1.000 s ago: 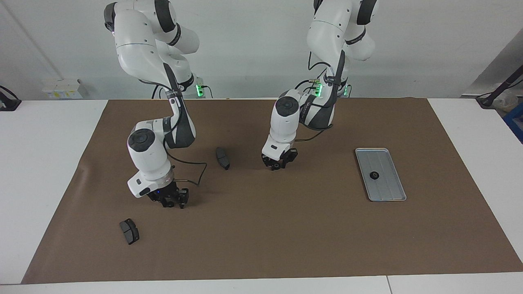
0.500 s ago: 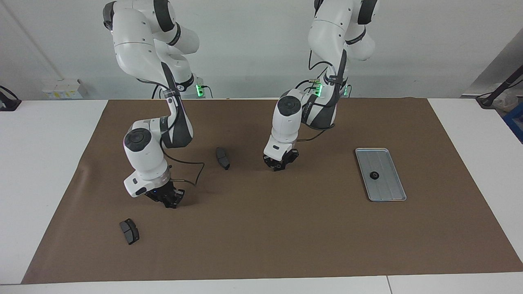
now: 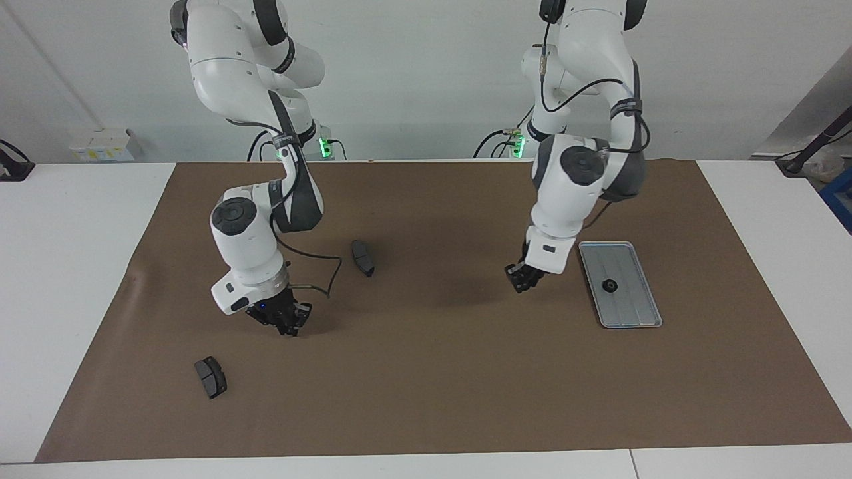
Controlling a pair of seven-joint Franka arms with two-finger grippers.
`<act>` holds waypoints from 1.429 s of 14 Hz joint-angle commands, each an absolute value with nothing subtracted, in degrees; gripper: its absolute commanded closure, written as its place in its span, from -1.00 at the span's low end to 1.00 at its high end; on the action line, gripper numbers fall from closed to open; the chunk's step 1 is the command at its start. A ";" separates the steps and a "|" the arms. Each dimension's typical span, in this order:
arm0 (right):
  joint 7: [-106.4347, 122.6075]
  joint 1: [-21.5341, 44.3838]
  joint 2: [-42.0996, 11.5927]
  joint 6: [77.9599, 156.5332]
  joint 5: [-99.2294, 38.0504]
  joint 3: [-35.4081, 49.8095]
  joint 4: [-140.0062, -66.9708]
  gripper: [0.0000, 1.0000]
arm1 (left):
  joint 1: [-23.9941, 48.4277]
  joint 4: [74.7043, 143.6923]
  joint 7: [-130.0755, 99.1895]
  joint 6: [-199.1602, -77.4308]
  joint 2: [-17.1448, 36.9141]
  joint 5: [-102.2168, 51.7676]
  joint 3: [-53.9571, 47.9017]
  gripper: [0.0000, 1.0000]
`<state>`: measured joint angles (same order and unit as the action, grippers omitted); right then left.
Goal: Pick bearing gear from pile to tray
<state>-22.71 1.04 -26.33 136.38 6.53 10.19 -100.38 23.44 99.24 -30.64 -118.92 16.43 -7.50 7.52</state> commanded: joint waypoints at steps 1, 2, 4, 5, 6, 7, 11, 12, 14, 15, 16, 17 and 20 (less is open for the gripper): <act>-31.26 7.18 -25.58 134.83 6.24 10.46 -99.06 1.00 | 17.77 100.37 -18.50 -113.57 13.89 -9.32 7.21 0.70; -34.60 9.38 -25.66 134.82 6.41 10.46 -98.44 1.00 | 15.49 101.07 -13.24 -113.21 13.54 -9.32 7.29 0.69; -39.88 14.48 -25.66 134.91 6.68 10.20 -98.09 1.00 | 9.78 104.14 -1.30 -113.29 12.49 -9.23 7.38 0.68; -41.99 16.68 -25.75 135.00 7.20 10.20 -98.09 1.00 | 7.32 105.63 5.03 -113.90 12.31 -9.23 7.38 0.68; -44.36 18.35 -25.84 135.00 8.08 10.20 -98.09 1.00 | 4.95 106.34 10.40 -114.08 12.48 -9.14 7.38 0.65; -46.82 20.02 -26.19 135.00 9.57 10.20 -98.17 1.00 | 3.36 106.87 13.68 -114.17 12.83 -8.88 7.47 0.59; -53.52 24.34 -27.68 135.00 13.01 10.28 -99.05 1.00 | 2.72 112.57 14.50 -119.60 12.75 -8.61 7.65 0.17; -53.87 25.22 -27.86 135.00 13.01 10.28 -99.31 0.98 | 2.81 112.94 14.50 -119.79 12.66 -8.61 7.65 -0.13; -54.75 26.19 -28.39 135.17 13.01 10.37 -100.19 0.87 | 3.07 112.68 14.50 -119.79 12.83 -8.61 7.65 -0.52; -54.76 26.71 -28.82 135.26 13.01 10.37 -100.54 0.84 | 3.25 112.33 14.50 -119.79 12.83 -8.53 7.65 -0.58; -54.76 27.24 -29.09 135.26 13.01 10.37 -100.72 0.66 | 3.51 111.80 14.33 -119.88 12.75 -8.53 7.65 -0.58; -54.76 27.16 -29.00 134.83 13.01 10.28 -100.64 0.01 | 4.12 110.49 13.72 -119.36 12.74 -8.35 7.56 -0.57; -54.76 26.28 -28.57 134.56 12.92 10.28 -99.85 -1.00 | 11.57 108.81 2.17 -119.87 12.83 -8.35 7.65 -0.51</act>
